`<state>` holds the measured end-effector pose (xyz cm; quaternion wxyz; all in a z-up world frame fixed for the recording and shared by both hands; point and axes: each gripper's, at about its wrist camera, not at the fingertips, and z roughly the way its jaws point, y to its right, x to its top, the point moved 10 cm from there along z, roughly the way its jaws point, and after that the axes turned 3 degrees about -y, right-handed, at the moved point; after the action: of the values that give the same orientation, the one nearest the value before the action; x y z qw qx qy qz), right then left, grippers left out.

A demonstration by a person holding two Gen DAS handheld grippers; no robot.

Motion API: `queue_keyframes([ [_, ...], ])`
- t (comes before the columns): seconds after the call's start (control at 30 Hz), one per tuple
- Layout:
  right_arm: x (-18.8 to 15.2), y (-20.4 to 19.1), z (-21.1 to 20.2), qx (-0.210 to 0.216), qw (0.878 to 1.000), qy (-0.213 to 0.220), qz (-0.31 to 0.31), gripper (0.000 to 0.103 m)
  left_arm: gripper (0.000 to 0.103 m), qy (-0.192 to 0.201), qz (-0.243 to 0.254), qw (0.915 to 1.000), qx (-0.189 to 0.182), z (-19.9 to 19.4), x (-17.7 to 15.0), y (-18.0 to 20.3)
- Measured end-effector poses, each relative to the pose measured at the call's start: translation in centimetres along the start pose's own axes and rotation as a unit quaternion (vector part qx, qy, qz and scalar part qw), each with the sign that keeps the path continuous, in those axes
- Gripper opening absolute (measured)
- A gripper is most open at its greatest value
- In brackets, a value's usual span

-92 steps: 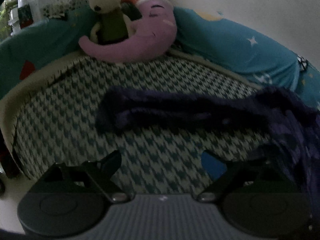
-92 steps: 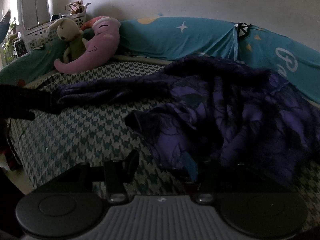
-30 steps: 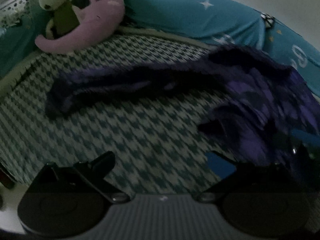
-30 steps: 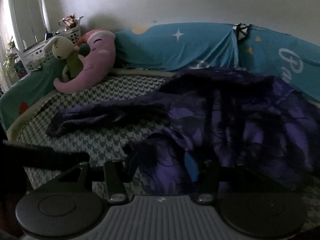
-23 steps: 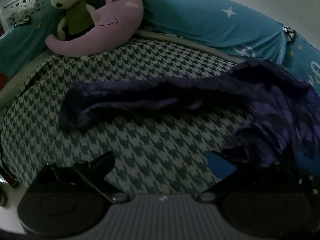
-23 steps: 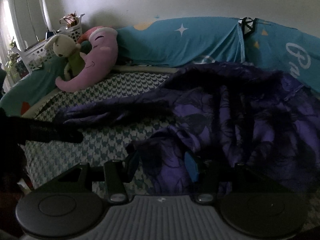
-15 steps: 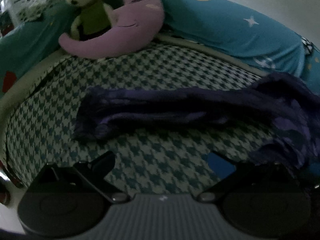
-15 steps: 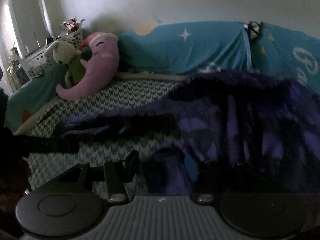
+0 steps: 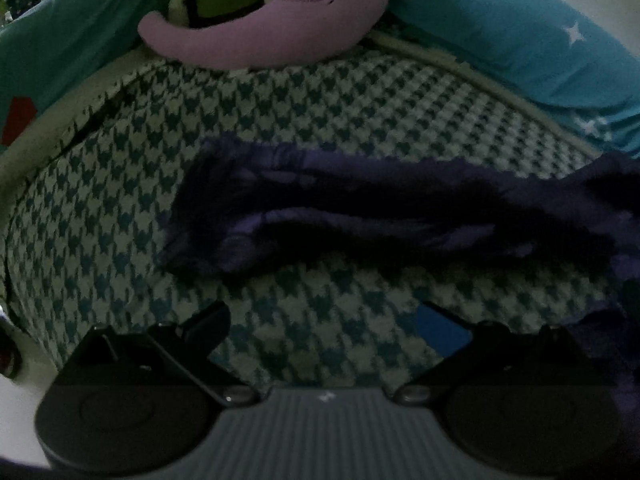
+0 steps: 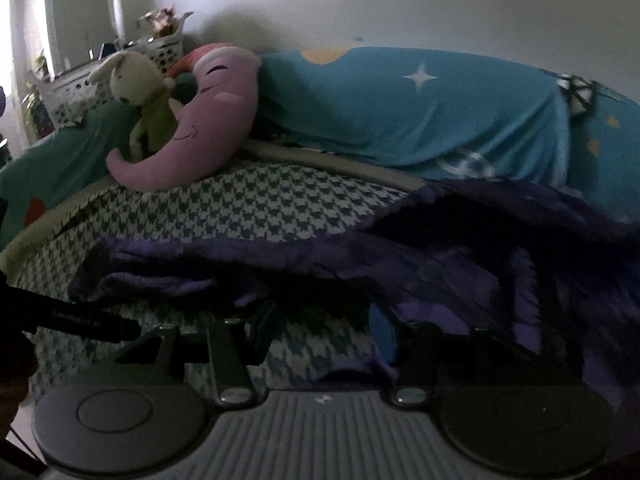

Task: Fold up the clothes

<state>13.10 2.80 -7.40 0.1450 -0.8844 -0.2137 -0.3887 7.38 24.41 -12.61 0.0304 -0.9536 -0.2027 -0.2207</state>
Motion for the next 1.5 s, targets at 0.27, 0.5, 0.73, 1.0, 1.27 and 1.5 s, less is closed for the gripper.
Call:
queue_keyframes([
  [0.27,1.9,-2.9,3.2,0.040,0.998,0.011,-0.051,0.051,0.103,-0.010,-0.024,0.9997,-0.002,1.1,1.1,-1.6],
  [0.5,1.9,-5.3,5.7,0.059,0.991,0.011,-0.116,0.051,0.103,-0.008,-0.032,0.9994,0.012,1.5,1.8,-1.7],
  [0.73,1.7,-5.9,7.1,0.058,0.988,0.021,-0.145,0.051,0.103,-0.006,-0.039,0.9992,-0.004,1.2,2.0,-1.7],
  [1.0,1.8,-5.9,8.0,0.044,0.987,0.033,-0.149,0.010,0.103,-0.003,-0.035,0.9994,0.006,1.8,2.3,-1.7],
  [1.27,4.4,-5.0,3.4,0.081,0.992,0.063,-0.074,0.007,0.103,0.020,-0.034,0.9988,0.028,2.3,3.3,-1.6],
  [1.5,3.4,-6.3,-1.7,0.130,0.987,0.061,-0.068,0.007,0.102,0.049,-0.126,0.9902,0.037,1.4,5.2,-4.7],
])
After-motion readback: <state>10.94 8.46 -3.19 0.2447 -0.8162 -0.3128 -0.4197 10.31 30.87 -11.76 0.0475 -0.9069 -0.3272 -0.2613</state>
